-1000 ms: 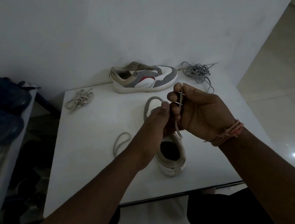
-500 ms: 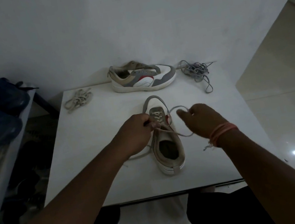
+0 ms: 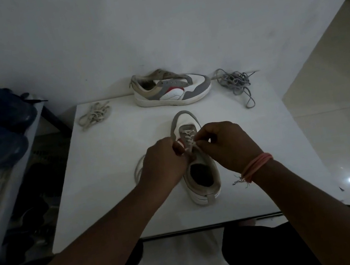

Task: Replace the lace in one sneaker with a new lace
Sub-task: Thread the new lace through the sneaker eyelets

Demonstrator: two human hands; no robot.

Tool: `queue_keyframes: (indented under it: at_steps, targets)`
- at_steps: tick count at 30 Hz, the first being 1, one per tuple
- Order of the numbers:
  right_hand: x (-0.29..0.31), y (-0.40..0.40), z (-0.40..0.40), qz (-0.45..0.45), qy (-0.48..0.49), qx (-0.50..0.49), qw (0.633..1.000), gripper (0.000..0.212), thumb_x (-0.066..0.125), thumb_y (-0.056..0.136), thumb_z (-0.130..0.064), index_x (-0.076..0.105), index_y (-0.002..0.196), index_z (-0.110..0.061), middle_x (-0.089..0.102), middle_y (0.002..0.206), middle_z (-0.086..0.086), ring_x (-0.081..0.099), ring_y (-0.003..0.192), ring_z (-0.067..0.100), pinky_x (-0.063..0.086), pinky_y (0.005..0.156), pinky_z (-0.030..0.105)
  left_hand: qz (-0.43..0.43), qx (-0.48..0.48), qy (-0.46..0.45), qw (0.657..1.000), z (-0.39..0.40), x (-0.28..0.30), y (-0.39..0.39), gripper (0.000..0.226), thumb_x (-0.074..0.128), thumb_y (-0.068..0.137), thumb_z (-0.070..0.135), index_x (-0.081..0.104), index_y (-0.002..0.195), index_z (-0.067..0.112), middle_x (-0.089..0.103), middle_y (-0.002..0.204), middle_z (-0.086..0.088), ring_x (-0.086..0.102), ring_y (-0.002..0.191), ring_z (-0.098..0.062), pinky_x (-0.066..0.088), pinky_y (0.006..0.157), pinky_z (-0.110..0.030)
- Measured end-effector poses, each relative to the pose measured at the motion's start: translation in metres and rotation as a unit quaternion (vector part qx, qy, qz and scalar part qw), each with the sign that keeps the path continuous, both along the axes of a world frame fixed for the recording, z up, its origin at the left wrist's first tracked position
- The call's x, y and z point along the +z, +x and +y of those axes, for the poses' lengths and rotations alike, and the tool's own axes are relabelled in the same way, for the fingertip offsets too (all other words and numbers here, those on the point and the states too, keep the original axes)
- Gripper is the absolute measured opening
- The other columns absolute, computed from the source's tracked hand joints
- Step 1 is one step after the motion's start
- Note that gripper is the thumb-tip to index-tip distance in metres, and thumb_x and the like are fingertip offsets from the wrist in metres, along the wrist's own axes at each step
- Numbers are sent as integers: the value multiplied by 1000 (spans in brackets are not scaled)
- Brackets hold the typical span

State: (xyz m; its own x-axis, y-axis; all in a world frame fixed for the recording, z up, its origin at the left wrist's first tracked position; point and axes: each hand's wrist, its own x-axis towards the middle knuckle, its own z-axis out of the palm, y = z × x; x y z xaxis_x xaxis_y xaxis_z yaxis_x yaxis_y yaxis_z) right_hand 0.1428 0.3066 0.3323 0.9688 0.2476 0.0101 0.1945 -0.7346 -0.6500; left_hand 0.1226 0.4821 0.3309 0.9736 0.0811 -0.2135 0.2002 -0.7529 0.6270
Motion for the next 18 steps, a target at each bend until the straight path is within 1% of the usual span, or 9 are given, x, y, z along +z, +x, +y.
queue_keyframes:
  at_steps: [2, 4, 5, 7, 9, 11, 14, 16, 18]
  targets:
    - [1, -3, 1, -11, -21, 16, 1000, 8, 66, 91, -21, 73, 96, -21, 64, 86, -12, 52, 72, -3, 35, 66, 8, -5, -15, -3, 1000, -2, -3, -7, 24, 80, 82, 40, 75, 97, 22, 75, 95, 2, 70, 88, -16, 58, 82, -36]
    - [1, -6, 4, -22, -42, 33, 998, 10, 67, 89, -19, 74, 95, -17, 65, 89, -4, 54, 78, 5, 40, 71, 18, -5, -14, -10, 1000, 1, -6, -5, 19, 78, 84, 36, 77, 97, 21, 76, 91, 1, 71, 86, -17, 59, 80, -35]
    - [-2, -7, 6, -28, -56, 41, 997, 11, 66, 89, -19, 74, 96, -16, 65, 92, 0, 56, 83, 11, 42, 74, 22, 10, -8, -28, 1000, 3, -6, -3, 14, 76, 86, 31, 79, 94, 20, 77, 86, 0, 73, 83, -19, 59, 77, -35]
    - [-6, -9, 10, -29, -88, 49, 994, 15, 63, 92, -22, 73, 101, -16, 63, 96, 3, 55, 90, 17, 47, 79, 28, 73, 34, -132, 988, 7, -7, 3, 8, 74, 86, 16, 79, 92, 14, 76, 79, -7, 75, 79, -26, 63, 76, -39]
    - [-8, -11, 14, -28, -109, 46, 993, 19, 60, 94, -25, 72, 104, -15, 62, 100, 3, 54, 94, 19, 50, 83, 34, 133, 76, -228, 961, 10, -6, 5, 10, 73, 88, 4, 77, 97, 4, 76, 85, -18, 75, 84, -34, 64, 77, -41]
    - [-8, -11, 18, -33, -120, 46, 991, 21, 57, 95, -26, 72, 105, -14, 62, 103, 4, 54, 96, 20, 51, 85, 37, 147, 86, -267, 949, 11, -5, 5, 11, 72, 89, 1, 75, 100, -1, 75, 90, -23, 75, 87, -35, 64, 75, -37]
    - [-8, -12, 21, -40, -133, 37, 990, 22, 56, 97, -28, 72, 103, -13, 62, 103, 5, 55, 95, 21, 51, 85, 38, 148, 84, -286, 943, 13, -3, 4, 14, 75, 87, 2, 75, 101, -2, 75, 91, -23, 75, 81, -30, 63, 71, -32]
    - [-9, -13, 24, -47, -154, 31, 987, 24, 55, 97, -31, 71, 102, -14, 62, 102, 5, 55, 94, 21, 52, 84, 40, 147, 76, -288, 943, 14, -4, 4, 17, 78, 85, 5, 75, 101, 0, 76, 90, -21, 75, 83, -31, 63, 73, -34]
    - [-9, -14, 26, -57, -175, 31, 983, 26, 54, 96, -35, 70, 100, -14, 62, 101, 6, 56, 93, 22, 53, 82, 41, 126, 60, -265, 954, 14, -5, 5, 18, 81, 83, 8, 76, 100, 4, 76, 87, -17, 76, 82, -31, 64, 75, -38]
